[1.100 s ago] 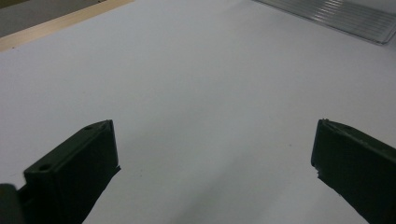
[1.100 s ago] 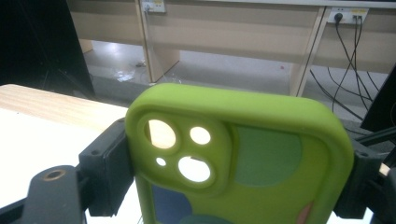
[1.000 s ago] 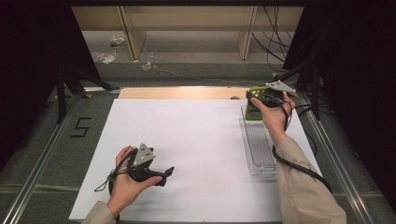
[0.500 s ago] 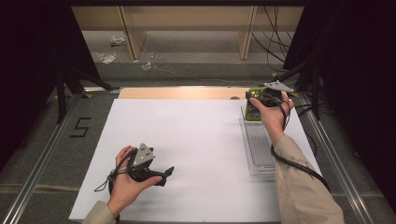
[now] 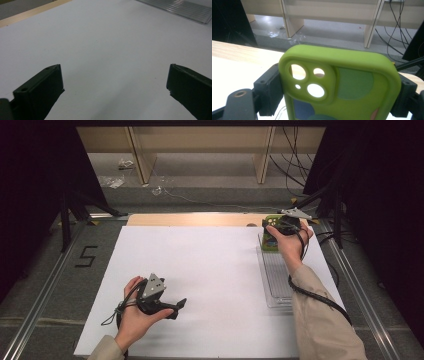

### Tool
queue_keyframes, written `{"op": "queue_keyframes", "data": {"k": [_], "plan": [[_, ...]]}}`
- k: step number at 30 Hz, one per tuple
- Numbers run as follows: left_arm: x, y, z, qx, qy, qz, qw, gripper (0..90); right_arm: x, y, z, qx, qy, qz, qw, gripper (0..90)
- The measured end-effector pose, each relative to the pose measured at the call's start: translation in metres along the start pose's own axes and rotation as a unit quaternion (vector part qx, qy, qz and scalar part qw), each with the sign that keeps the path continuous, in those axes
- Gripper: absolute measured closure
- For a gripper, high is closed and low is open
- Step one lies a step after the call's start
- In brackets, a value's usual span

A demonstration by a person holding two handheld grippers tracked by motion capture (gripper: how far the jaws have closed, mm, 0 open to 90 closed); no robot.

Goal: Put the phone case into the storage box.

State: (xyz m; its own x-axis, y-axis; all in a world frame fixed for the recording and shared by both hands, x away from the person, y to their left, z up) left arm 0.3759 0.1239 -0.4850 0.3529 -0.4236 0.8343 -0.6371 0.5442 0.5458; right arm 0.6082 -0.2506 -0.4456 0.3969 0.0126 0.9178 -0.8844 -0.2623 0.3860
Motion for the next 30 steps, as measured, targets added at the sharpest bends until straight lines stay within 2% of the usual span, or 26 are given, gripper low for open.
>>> {"op": "queue_keyframes", "data": {"k": [17, 21, 25, 30], "plan": [[0.0, 0.0, 0.0, 0.001, 0.0, 0.001, 1.0, 0.3, 0.001, -0.006, 0.0, -0.004, 0.002, -0.004, 1.0, 17.1], [0.0, 0.0, 0.0, 0.001, 0.0, 0.001, 1.0, 0.3, 0.002, -0.008, -0.001, 0.0, -0.002, -0.006, 1.0, 13.8], [0.0, 0.0, 0.0, 0.0, 0.001, 0.0, 1.0, 0.3, 0.002, -0.011, -0.002, 0.011, 0.003, -0.017, 0.9998, 7.3], [0.0, 0.0, 0.0, 0.001, 0.0, 0.001, 1.0, 0.3, 0.0, -0.012, -0.001, 0.013, 0.004, -0.032, 0.9994, 2.8]]}}
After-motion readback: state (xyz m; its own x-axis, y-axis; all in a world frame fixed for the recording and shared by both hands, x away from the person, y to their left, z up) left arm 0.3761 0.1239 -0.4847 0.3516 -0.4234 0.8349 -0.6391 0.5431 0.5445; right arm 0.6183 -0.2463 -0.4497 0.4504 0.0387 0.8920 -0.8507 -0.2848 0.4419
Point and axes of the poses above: each handheld gripper's, and its own axes: y roughly backward along the jaws, x roughly out of its top, z roughly to its right, the point moved 6 cm from there along -y, roughly forward along the jaws, and after that the axes turned 5 degrees about -y, right-handed, at the moved point
